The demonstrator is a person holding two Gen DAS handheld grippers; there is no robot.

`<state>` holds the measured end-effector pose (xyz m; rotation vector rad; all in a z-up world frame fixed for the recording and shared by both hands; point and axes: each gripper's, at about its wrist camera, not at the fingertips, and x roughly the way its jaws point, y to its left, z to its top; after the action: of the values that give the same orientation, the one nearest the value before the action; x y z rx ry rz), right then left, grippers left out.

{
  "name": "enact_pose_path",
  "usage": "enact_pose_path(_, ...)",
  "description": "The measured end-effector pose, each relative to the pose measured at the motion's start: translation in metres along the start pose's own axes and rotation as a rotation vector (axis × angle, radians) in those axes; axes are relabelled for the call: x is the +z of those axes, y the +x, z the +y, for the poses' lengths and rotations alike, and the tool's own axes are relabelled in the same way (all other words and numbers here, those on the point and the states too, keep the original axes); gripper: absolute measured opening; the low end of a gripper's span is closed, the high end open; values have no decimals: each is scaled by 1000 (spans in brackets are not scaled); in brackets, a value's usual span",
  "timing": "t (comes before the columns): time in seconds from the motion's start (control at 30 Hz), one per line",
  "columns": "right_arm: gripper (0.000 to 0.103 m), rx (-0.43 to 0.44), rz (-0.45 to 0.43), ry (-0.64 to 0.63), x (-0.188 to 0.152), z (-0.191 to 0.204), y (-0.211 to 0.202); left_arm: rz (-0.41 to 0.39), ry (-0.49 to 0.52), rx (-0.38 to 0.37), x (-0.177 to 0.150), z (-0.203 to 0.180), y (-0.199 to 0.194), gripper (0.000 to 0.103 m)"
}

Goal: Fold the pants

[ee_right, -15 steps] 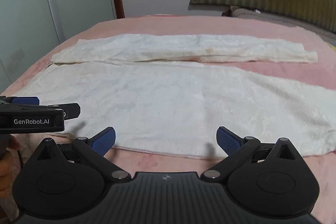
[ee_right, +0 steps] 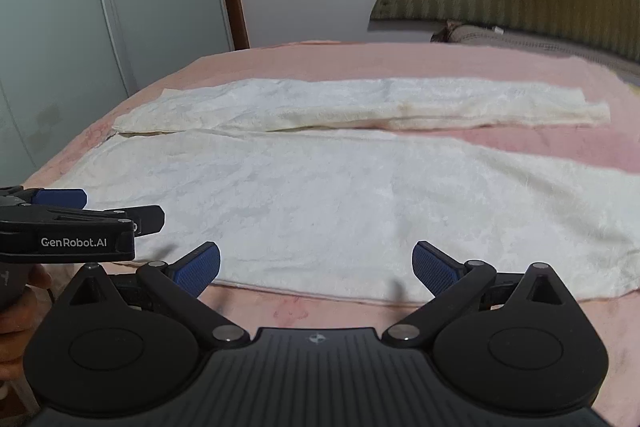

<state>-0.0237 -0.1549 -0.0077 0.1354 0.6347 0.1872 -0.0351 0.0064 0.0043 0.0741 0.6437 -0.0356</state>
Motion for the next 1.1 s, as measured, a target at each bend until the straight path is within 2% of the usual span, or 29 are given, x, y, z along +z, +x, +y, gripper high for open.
enact_pose_path(0.17, 103, 61, 31, 90, -3, -9, 2, -13, -2, -15, 1, -2, -3, 103)
enact_pose_path(0.37, 103, 71, -57, 42, 1, -1, -7, -23, 35, -15, 5, -6, -1, 102)
enact_pose_path(0.53, 103, 96, -19, 34, 2, 0, -1, -47, 20, -18, 9, -1, 3, 101)
enact_pose_path(0.67, 103, 112, -4, 54, 4, -3, 2, -115, -7, 51, 12, 3, 2, 102)
enact_pose_path(0.73, 103, 115, 4, 60, 6, -4, 3, -127, -1, 56, 15, 4, 2, 102)
enact_pose_path(0.83, 103, 117, 6, 74, 8, -5, 6, -134, -10, 39, 16, 5, 3, 102)
enact_pose_path(0.93, 103, 125, 27, 101, 11, -7, 10, -75, 17, -22, 18, 3, 8, 102)
enact_pose_path(1.0, 103, 95, 23, 80, 13, -5, 10, -44, 9, -52, 19, 4, 11, 102)
enact_pose_path(1.1, 103, -6, -19, 9, 15, 2, 9, -37, -13, -48, 20, 5, 14, 102)
